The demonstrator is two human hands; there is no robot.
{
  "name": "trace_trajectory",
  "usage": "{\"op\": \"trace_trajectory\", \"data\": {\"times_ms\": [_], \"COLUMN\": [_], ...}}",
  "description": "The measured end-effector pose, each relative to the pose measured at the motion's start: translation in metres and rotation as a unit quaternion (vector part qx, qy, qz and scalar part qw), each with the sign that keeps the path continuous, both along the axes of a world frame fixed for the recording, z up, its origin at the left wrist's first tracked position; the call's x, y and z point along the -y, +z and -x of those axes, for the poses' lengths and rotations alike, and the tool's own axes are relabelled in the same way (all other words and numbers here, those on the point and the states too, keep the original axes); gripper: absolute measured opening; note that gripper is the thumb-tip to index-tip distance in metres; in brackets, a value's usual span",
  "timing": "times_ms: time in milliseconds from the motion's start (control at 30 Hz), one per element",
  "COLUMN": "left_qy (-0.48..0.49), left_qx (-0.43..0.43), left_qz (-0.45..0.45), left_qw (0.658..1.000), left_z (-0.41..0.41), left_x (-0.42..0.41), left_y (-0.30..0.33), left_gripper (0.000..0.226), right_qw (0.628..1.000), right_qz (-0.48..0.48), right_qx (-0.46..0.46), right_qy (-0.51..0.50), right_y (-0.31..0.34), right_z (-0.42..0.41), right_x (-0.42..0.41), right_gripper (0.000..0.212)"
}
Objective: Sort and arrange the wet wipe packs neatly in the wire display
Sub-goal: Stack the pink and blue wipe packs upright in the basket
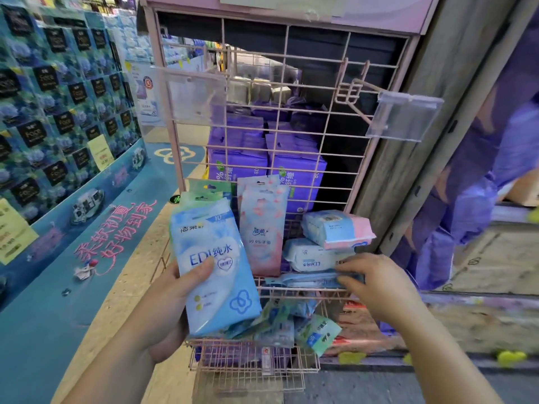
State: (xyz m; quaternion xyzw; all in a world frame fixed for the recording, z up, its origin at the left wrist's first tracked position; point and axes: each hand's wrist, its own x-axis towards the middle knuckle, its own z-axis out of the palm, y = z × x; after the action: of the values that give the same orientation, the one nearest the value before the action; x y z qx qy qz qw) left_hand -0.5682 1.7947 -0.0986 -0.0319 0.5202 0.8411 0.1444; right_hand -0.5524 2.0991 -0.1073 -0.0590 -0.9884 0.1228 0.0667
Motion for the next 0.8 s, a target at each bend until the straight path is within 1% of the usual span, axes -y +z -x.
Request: {"op": "trace_trajectory", "data": {"times_ms": [67, 133, 233, 300, 333, 367, 433, 500, 533, 567, 600, 633, 667, 700, 733, 800], "left_qy": [0.009, 0.011, 0.019, 0.019, 0.017, 0.017, 0.021, 0.021, 0.028, 0.036, 0.04, 0.038, 0.033, 0.021, 0.006, -0.006], "left_qx": [0.008, 0.016, 0.019, 0.018, 0.018, 0.018, 0.008, -0.003, -0.011, -0.021, -0.03, -0.033, -0.028, -0.019, -0.013, -0.009], "left_qz": [0.01, 0.014, 0.023, 0.035, 0.043, 0.053, 0.074, 0.105, 0.117, 0.128, 0.132, 0.129, 0.119, 0.105, 0.092, 0.077], "left_qw": [1.0, 1.0, 0.999, 0.999, 0.999, 0.998, 0.997, 0.994, 0.993, 0.991, 0.99, 0.99, 0.992, 0.994, 0.996, 0.997], "left_z": [0.002, 0.002, 0.001, 0.001, 0.0, -0.001, -0.003, -0.006, -0.008, -0.011, -0.014, -0.017, -0.019, -0.022, -0.023, -0.022], "left_x": [-0.004, -0.007, -0.011, -0.014, -0.017, -0.019, -0.025, -0.032, -0.035, -0.037, -0.038, -0.04, -0.041, -0.042, -0.042, -0.04], "left_y": [0.0, -0.001, -0.004, -0.005, -0.006, -0.006, -0.005, -0.002, -0.001, 0.0, 0.001, 0.001, 0.0, 0.0, 0.0, -0.003], "left_gripper": [0.03, 0.031, 0.033, 0.034, 0.032, 0.028, 0.027, 0.038, 0.042, 0.046, 0.057, 0.073, 0.088, 0.095, 0.092, 0.063], "right_qw": [0.999, 0.995, 0.972, 0.943, 0.917, 0.877, 0.783, 0.694, 0.657, 0.633, 0.63, 0.645, 0.673, 0.703, 0.733, 0.808], "right_qz": [0.036, 0.092, 0.221, 0.321, 0.391, 0.475, 0.619, 0.715, 0.747, 0.764, 0.765, 0.751, 0.727, 0.701, 0.672, 0.586], "right_qx": [0.0, -0.019, -0.08, -0.085, -0.072, -0.053, -0.013, 0.033, 0.055, 0.076, 0.092, 0.101, 0.099, 0.086, 0.067, 0.038], "right_qy": [0.023, 0.022, -0.013, -0.033, -0.039, -0.045, -0.062, -0.083, -0.091, -0.096, -0.096, -0.094, -0.089, -0.084, -0.079, -0.048], "right_y": [0.003, 0.005, 0.016, 0.024, 0.027, 0.028, 0.027, 0.022, 0.019, 0.016, 0.013, 0.01, 0.006, 0.002, -0.001, -0.007], "right_z": [0.01, 0.014, 0.01, 0.004, 0.001, -0.002, -0.008, -0.017, -0.022, -0.027, -0.032, -0.036, -0.039, -0.041, -0.042, -0.042], "right_x": [-0.004, -0.004, -0.003, 0.004, 0.011, 0.019, 0.037, 0.058, 0.068, 0.078, 0.087, 0.096, 0.103, 0.109, 0.113, 0.114], "right_gripper": [0.015, 0.009, 0.015, 0.016, 0.017, 0.018, 0.02, 0.02, 0.02, 0.02, 0.02, 0.02, 0.022, 0.024, 0.026, 0.03]}}
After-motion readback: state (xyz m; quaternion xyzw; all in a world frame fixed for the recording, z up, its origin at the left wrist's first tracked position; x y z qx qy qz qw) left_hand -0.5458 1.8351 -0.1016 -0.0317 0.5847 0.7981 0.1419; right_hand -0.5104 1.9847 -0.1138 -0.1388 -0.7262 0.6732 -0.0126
